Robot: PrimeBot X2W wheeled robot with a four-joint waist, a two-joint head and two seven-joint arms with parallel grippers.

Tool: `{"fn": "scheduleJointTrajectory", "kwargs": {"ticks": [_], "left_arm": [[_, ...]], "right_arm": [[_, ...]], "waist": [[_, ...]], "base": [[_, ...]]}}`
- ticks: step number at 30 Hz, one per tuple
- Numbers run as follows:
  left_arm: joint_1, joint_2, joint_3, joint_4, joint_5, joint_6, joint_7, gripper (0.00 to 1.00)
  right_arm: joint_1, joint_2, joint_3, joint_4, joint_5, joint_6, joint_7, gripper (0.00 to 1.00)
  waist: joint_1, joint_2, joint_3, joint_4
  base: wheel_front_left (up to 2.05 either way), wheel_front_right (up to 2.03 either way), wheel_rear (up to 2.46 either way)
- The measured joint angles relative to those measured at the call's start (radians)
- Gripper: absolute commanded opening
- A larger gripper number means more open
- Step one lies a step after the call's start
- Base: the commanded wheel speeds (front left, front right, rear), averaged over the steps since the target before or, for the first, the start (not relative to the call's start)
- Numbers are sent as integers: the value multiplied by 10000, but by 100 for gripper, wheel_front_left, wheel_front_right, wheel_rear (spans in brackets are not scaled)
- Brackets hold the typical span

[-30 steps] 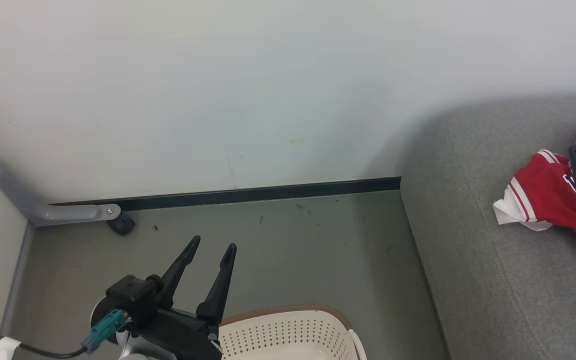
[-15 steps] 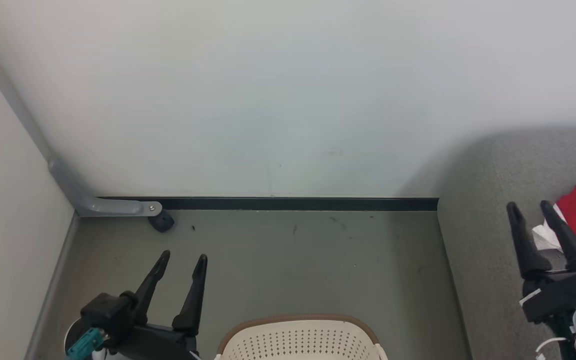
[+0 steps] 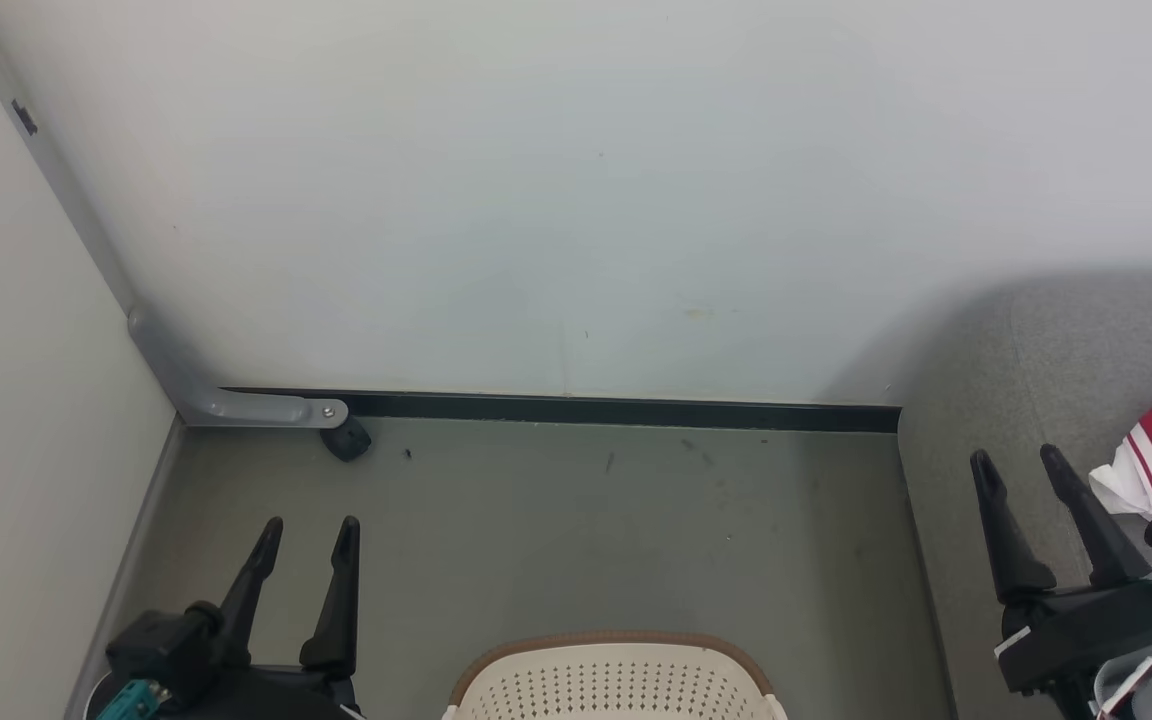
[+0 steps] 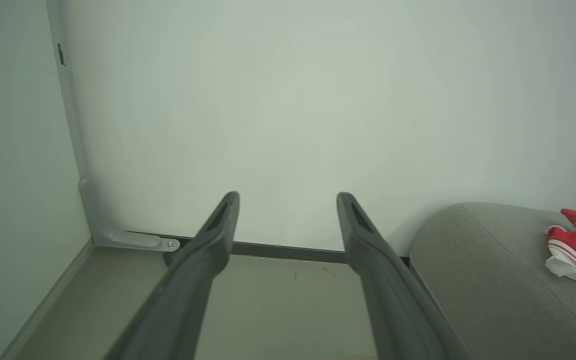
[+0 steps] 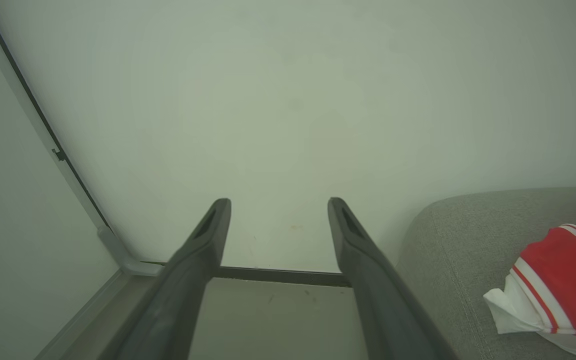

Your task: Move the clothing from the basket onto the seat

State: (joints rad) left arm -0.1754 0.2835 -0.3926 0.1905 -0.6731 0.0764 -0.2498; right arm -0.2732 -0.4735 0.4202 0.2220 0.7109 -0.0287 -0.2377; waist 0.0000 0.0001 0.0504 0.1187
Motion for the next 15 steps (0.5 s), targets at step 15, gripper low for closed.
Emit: {"fn": "scheduleJointTrajectory", "kwargs": {"ticks": [15], "left_arm": [[452,-347,792,-130,763,263,0,100]], "right_arm": [[825,663,-132,-280,-1005,-608,-115,100]], "waist": [[0,-1,9,-231]], "base": [[0,0,0]]}}
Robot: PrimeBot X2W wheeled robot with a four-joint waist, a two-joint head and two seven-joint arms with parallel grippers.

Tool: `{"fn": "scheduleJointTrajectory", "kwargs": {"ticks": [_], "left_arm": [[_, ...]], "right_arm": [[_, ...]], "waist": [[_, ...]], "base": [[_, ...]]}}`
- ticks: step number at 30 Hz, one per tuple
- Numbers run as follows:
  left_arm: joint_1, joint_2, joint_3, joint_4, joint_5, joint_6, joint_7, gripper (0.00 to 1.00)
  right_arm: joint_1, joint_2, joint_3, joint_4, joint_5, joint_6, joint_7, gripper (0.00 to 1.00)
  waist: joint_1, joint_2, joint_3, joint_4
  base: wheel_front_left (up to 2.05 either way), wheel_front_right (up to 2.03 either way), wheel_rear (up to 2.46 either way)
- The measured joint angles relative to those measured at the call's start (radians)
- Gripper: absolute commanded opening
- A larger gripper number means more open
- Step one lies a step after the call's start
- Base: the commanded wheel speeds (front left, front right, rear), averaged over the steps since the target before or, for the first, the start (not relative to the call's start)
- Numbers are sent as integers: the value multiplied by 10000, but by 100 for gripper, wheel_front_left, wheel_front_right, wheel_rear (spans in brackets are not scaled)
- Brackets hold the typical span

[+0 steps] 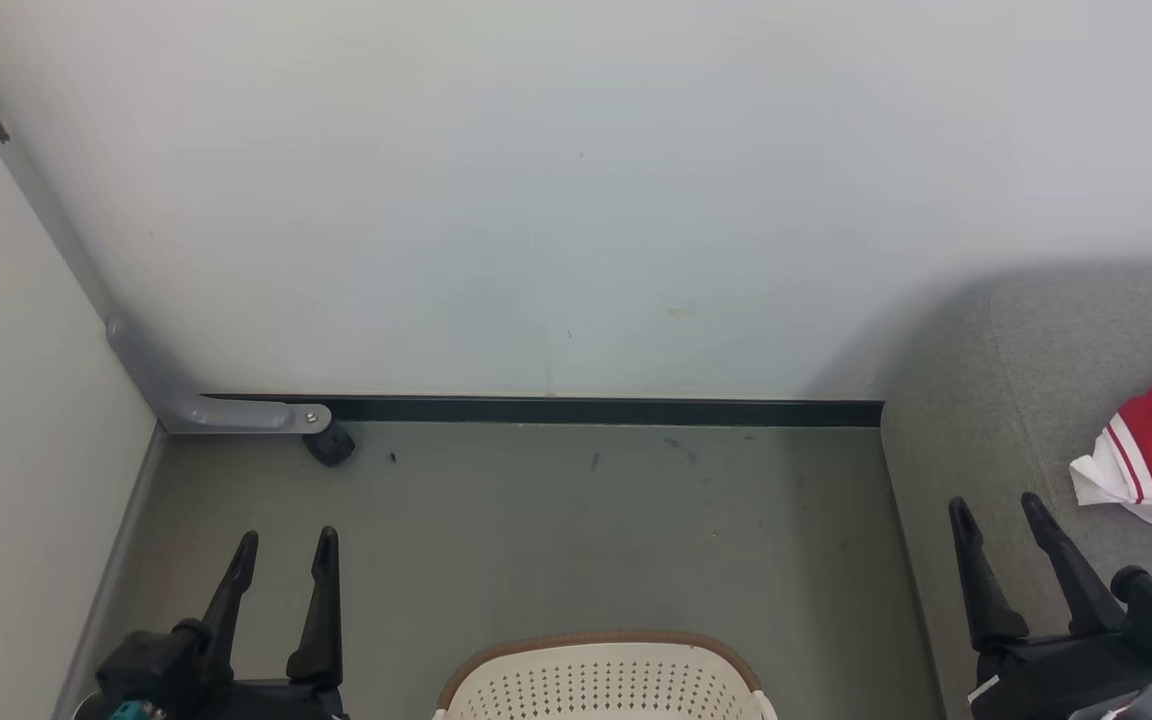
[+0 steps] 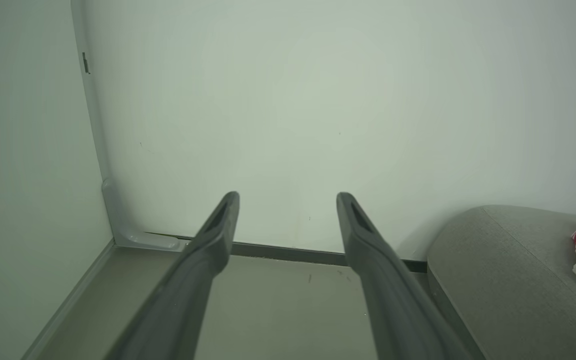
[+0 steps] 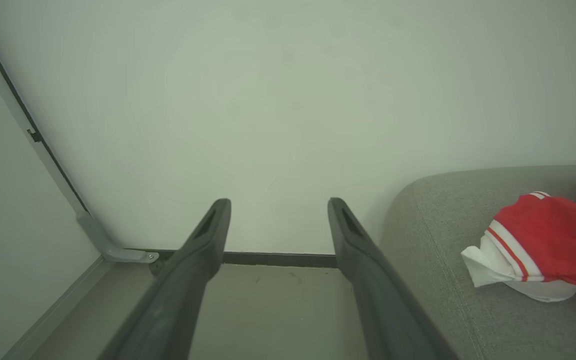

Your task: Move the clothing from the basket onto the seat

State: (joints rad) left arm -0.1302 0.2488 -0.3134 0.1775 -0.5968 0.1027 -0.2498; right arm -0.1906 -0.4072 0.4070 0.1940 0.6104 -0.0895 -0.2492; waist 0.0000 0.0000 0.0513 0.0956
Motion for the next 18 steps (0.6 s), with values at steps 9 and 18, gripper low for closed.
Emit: {"fn": "scheduleJointTrajectory", "kwargs": {"ticks": [9,18], "left_arm": [[87,-286,150,-4,533,27,0,100],[136,-341,410,-6,708,10,0,100]], "right_arm": [[423,349,-428,-253,-474,-127,-2,100],[477,422,-865,-353,-677,-165,-2,100]], "waist": [[0,0,41,-101],[0,1,95,-249]], "base": [[0,0,0],[0,0,0]]}}
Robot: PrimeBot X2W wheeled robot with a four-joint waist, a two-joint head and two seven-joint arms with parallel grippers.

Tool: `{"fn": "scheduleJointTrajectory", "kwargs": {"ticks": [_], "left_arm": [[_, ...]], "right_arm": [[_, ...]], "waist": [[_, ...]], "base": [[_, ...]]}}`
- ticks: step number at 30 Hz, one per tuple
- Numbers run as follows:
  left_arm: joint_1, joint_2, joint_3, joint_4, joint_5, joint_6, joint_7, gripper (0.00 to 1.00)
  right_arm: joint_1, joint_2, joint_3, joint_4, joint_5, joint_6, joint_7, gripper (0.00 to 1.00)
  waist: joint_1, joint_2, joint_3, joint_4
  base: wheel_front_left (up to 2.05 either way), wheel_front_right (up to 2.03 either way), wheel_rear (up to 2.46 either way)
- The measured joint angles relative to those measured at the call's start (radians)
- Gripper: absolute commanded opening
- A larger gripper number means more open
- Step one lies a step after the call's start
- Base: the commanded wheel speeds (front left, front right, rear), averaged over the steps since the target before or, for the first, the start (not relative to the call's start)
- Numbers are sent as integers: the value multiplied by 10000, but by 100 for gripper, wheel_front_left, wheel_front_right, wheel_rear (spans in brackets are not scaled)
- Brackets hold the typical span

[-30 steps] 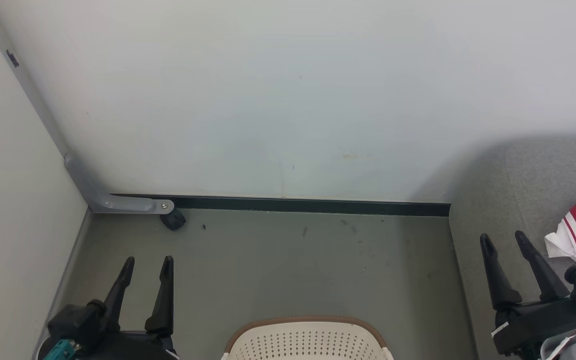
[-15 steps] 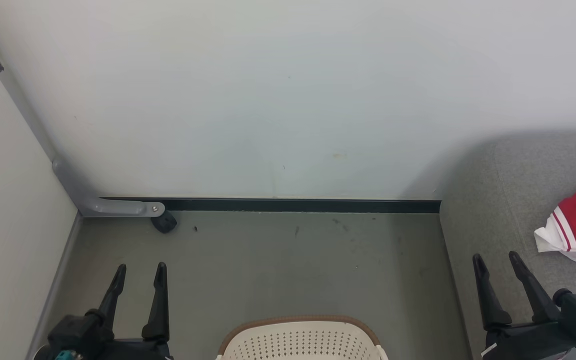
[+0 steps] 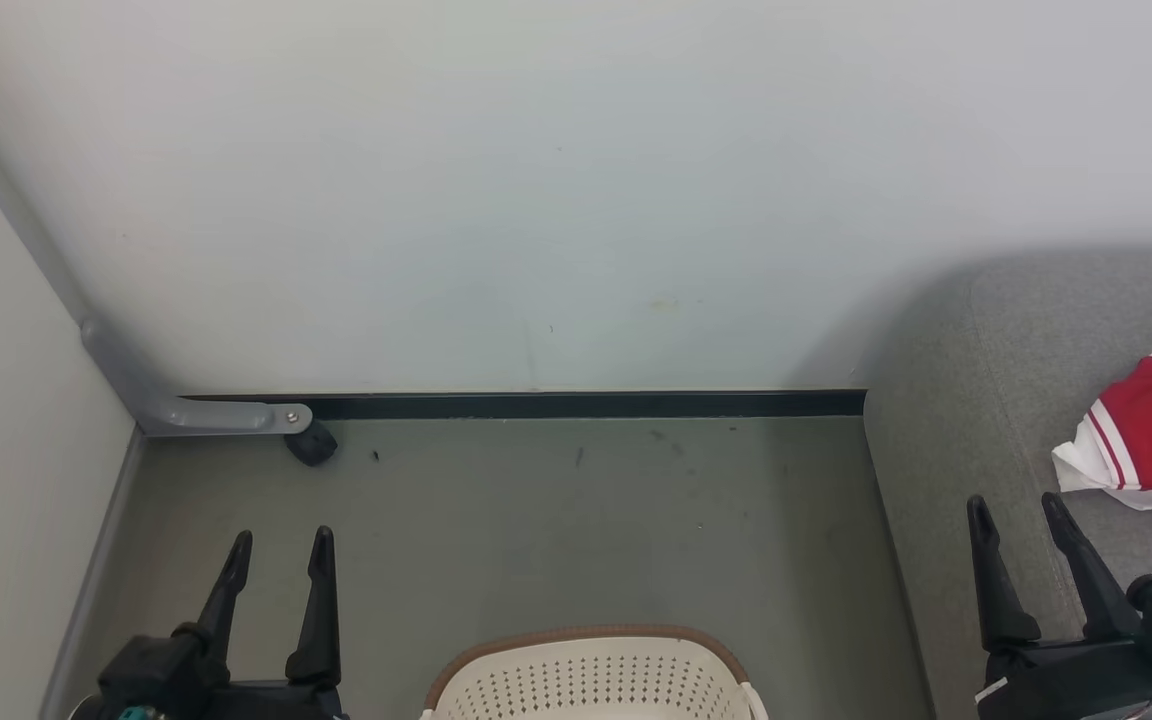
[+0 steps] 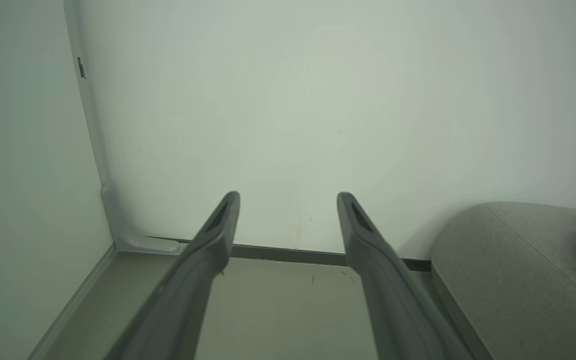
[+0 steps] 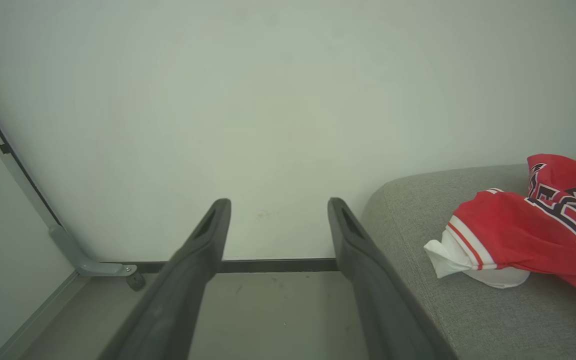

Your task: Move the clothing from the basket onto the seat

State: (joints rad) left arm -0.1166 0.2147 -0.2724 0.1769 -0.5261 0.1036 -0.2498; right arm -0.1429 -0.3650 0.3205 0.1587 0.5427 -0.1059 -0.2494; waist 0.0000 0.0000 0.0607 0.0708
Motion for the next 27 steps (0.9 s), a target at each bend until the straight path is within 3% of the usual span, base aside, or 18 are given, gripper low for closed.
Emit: {"fn": "scheduleJointTrajectory", "kwargs": {"ticks": [27], "left_arm": [[2,-412,510,90,742,-343,0,100]], "right_arm": [[105,382,-614,63,-550,109,0,100]], "waist": [[0,0,163,-153]], "base": [[0,0,0]]}}
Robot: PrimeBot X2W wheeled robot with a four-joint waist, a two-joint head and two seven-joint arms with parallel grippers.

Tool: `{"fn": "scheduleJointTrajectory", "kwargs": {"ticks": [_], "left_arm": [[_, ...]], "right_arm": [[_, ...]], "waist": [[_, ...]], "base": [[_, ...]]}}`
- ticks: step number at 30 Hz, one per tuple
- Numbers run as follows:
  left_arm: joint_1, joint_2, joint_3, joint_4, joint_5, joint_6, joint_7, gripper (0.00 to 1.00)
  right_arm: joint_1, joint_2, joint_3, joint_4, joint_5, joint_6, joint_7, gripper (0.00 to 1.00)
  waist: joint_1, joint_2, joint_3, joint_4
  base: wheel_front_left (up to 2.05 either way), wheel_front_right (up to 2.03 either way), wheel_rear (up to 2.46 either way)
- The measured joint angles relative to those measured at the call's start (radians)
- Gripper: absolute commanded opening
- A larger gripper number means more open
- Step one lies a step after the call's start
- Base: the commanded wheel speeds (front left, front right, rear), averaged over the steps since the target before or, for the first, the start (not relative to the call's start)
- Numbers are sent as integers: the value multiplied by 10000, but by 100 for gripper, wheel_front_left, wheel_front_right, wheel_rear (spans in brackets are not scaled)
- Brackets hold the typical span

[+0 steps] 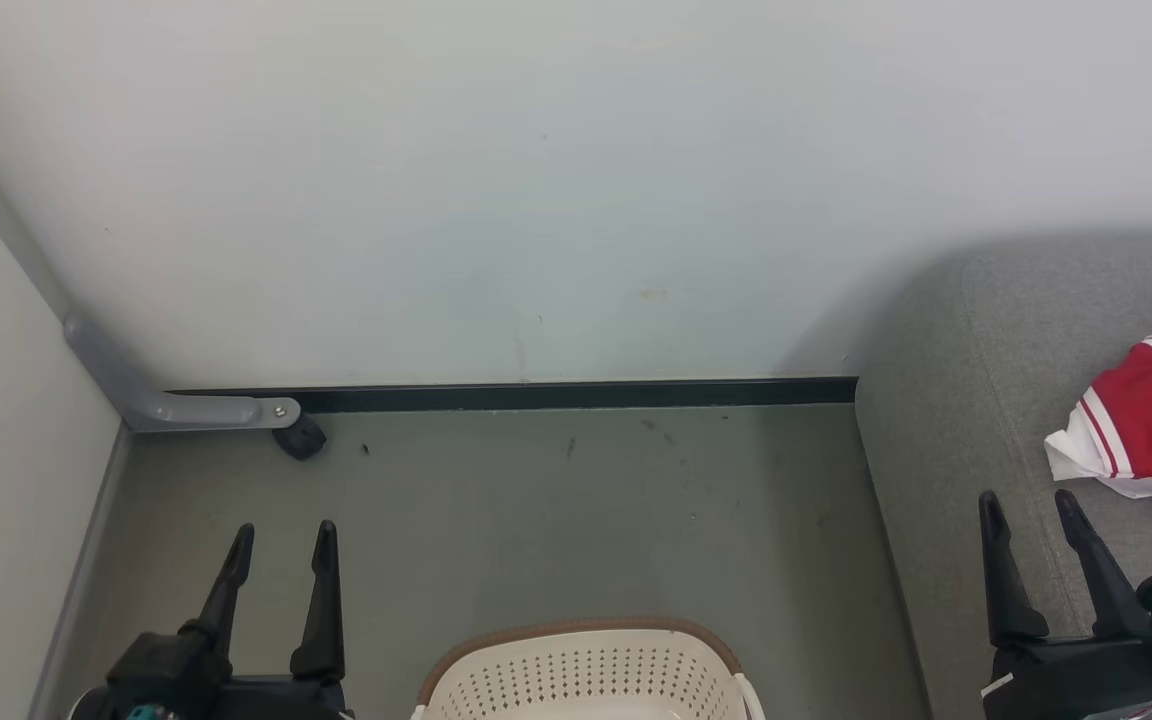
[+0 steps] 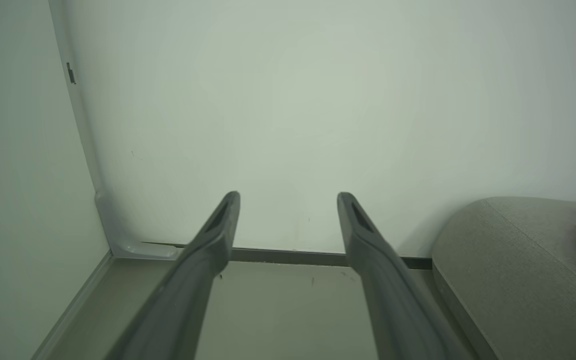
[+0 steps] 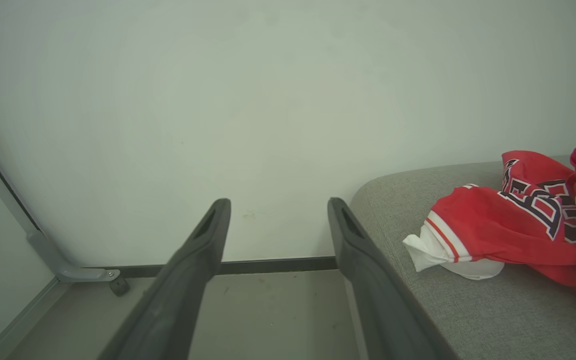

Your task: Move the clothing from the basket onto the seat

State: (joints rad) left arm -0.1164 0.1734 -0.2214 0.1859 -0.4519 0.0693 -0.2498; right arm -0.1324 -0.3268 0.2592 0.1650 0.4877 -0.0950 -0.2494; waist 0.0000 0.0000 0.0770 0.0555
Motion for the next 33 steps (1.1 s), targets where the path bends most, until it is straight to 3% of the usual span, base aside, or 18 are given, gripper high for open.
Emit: {"fn": "scheduleJointTrajectory", "kwargs": {"ticks": [1,2,11,33], "left_arm": [[0,-17,6,8,52,-4,0,100],[0,-17,6,8,52,-4,0,0],[346,-219,-44,562,-81,-21,117,0],[346,-491,777,683,-2909,-497,1043,0]], "right_arm": [[0,15,-15,4,-31,33,0,100],[0,15,-15,4,-31,33,0,0],[399,451,38,495,178,90,119,0],[397,1009,-965,690,2826,573,1058,0]], "waist": [[0,0,2,0],[0,0,2,0],[0,0,-4,-10],[0,0,-202,-150]], "base": [[0,0,0],[0,0,0],[0,0,0],[0,0,0]]}}
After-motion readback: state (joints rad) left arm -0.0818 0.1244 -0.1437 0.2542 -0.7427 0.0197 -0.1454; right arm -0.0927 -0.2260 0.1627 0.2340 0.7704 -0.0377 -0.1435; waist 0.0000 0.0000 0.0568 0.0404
